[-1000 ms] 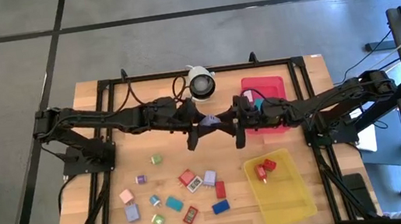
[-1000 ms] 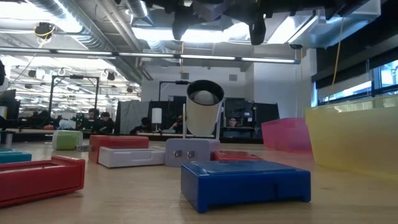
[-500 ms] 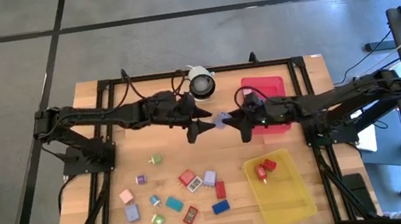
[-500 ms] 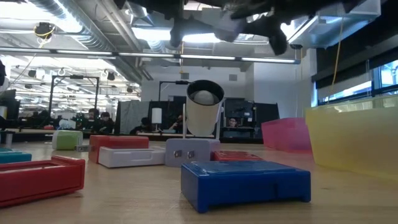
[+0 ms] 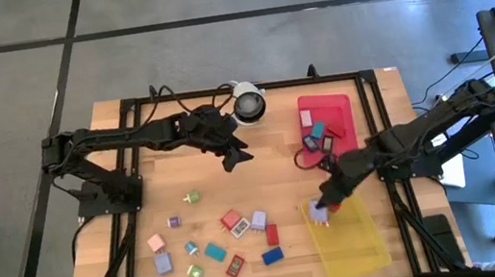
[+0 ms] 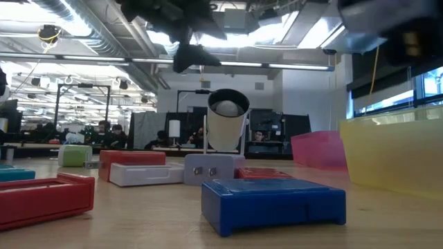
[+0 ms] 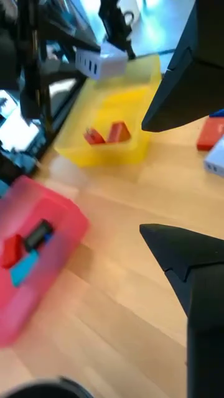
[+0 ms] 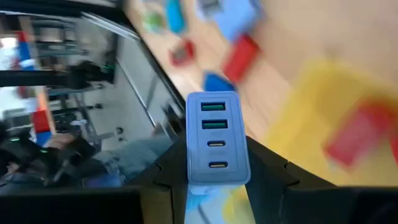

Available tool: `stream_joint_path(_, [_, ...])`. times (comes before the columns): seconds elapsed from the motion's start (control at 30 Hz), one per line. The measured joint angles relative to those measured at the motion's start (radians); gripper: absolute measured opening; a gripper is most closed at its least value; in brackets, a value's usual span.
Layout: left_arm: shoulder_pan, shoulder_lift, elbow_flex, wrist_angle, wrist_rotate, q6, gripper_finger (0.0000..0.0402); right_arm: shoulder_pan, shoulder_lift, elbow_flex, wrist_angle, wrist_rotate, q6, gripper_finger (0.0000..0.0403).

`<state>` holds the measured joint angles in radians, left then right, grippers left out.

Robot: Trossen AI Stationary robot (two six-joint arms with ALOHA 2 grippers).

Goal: Pick & Place Office items
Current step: Put the top purple charger adapter into the yellow bin

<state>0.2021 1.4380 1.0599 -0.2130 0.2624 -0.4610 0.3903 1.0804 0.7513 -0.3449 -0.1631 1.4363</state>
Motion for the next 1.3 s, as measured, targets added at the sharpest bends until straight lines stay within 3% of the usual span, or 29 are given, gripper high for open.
stream_joint_path(0.3, [0.011,0.0,0.0,-0.12,-0.009,0.027,0.0242,0.118,0.142,0.0,-0.185,-0.128,0.25,0.0137])
stream_joint_path(0.5, [0.011,0.0,0.0,-0.128,-0.009,0.027,0.023,0.142,0.264,0.0,-0.182,-0.144,0.273,0.0124])
stream_joint_path(0.73, [0.009,0.0,0.0,-0.183,-0.001,0.02,0.0216,0.142,0.376,0.0,-0.179,-0.143,0.276,0.0145])
stream_joint_path(1.07, [0.008,0.0,0.0,-0.388,-0.001,0.101,0.0222,0.142,0.385,0.0,-0.17,-0.133,0.247,0.0147])
stream_joint_path(1.3, [-0.013,0.0,0.0,-0.423,-0.004,0.1,0.0246,0.141,0.358,0.0,-0.121,-0.111,0.212,0.0148])
